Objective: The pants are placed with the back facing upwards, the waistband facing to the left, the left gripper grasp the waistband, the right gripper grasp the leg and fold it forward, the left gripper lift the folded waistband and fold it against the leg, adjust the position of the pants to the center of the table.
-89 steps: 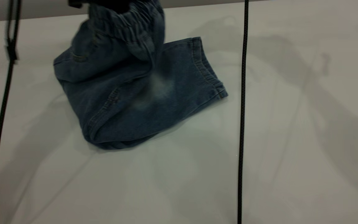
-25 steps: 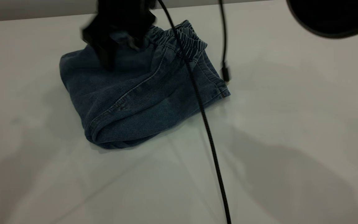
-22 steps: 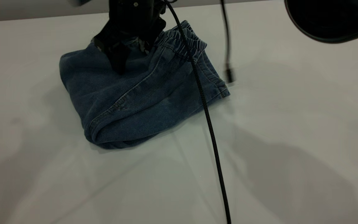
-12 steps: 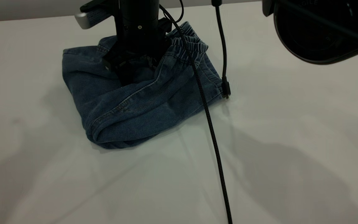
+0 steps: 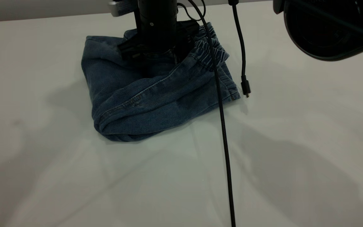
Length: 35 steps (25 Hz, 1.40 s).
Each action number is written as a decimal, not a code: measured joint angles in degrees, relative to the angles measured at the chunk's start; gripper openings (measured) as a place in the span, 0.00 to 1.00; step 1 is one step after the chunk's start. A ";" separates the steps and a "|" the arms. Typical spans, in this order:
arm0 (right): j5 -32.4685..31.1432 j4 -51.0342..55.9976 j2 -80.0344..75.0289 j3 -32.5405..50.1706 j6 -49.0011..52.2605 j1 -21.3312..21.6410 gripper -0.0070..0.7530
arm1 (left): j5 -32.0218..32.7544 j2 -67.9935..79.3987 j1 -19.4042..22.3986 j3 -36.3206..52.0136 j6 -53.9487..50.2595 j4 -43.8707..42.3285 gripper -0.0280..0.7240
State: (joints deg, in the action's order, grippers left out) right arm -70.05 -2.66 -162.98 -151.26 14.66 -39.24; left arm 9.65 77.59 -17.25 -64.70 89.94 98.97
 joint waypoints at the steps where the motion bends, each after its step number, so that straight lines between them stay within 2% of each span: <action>1: 0.05 0.00 0.00 0.00 1.48 0.00 0.76 | 0.07 0.00 0.00 0.00 0.00 0.00 0.79; 9: 0.10 1.72 0.10 0.00 8.51 1.43 0.76 | 0.13 0.00 0.00 0.00 0.00 0.00 0.79; 18: 0.44 2.66 0.43 2.25 7.69 7.34 0.76 | 0.13 0.00 0.00 0.00 0.00 0.00 0.78; 23: 1.94 4.48 0.79 6.24 5.38 7.30 0.76 | 0.13 0.00 0.00 0.00 -0.12 0.00 0.78; 29: -1.43 12.18 3.32 6.57 3.76 7.22 0.76 | 0.13 0.00 0.00 0.00 -0.01 0.37 0.78; 35: -0.49 6.10 10.44 6.49 2.74 7.22 0.76 | 0.07 0.00 0.00 0.00 0.05 1.05 0.78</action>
State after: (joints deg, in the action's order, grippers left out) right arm -70.54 3.44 -152.54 -144.77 17.40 -32.02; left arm 9.72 77.59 -17.25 -64.70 89.98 100.02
